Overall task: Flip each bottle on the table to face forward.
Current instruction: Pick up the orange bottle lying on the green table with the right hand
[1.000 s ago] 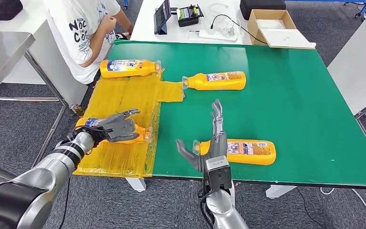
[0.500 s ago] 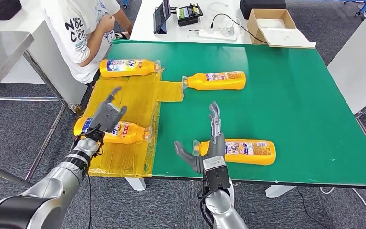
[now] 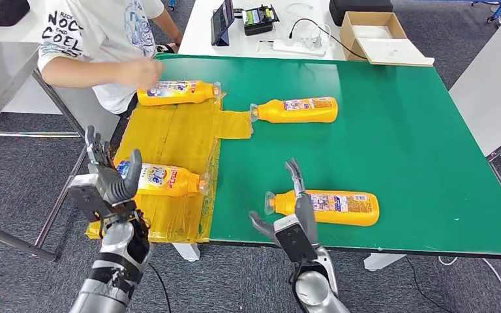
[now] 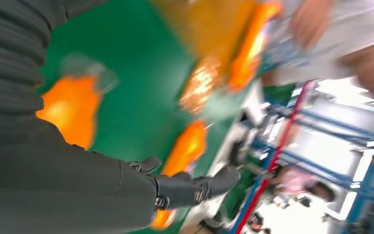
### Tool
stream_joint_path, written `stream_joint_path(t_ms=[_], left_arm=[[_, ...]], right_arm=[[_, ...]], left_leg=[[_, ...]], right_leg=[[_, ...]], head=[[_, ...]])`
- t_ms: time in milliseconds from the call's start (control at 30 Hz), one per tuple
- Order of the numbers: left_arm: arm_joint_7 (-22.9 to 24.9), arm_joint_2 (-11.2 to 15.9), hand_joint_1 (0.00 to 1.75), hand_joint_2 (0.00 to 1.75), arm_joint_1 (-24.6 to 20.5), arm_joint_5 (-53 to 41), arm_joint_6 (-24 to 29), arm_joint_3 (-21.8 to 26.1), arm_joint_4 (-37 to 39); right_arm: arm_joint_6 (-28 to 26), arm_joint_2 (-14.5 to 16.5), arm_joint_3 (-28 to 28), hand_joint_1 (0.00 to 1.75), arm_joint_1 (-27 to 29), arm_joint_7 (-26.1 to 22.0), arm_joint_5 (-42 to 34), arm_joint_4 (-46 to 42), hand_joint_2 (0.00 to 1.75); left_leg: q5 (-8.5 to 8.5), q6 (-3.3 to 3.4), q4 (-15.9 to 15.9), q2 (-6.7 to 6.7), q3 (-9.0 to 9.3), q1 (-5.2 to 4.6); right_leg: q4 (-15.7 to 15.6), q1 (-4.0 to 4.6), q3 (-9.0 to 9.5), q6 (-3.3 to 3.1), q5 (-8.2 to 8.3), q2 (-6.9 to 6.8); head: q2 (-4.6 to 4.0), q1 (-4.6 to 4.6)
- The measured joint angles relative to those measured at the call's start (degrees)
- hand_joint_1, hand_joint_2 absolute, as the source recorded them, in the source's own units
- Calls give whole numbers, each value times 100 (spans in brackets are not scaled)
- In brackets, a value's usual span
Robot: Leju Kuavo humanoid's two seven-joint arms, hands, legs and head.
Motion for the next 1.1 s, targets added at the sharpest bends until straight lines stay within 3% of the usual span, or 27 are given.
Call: stream_joint_path(t_ms=[133,400,767,933,1100], left_arm=[[0,-110,0,175,572,44,-251,5,-457],[0,-151,0,175,1009,-523,-662,16,-711],[0,-153,0,175,1052,-892,-660,9,-646],[0,-153,0,175,1048,-1059,-536,0,-541],[0,-153,0,175,986,-1067,-586,-7,-349]], right_arm=[[106,-326,-270,0,195,441,549,-208,175],[1381,-1163,-604,0,51,1414,1099,-269,175],[2368,-2063,-480,0,-1037,1789,1068,452,175],[2472,-2263,-244,0,-1568,1864,1124,967,175],[3079,-2409,73,0,-2081,1786,907,1543,175]], left_leg=[[-6,3,0,1,0,-3],[-4,6,0,0,-2,-4],[2,13,2,0,-4,-6],[2,13,2,0,-3,-6],[3,14,3,0,-1,-6]], right_leg=[[-1,-3,-3,2,-1,1],[-1,-5,1,12,-2,0],[0,-7,2,19,4,-1],[0,-7,2,19,4,-1],[0,-7,3,19,5,-1]], head=[[0,-2],[0,-1],[0,-3],[0,-3],[0,-4]])
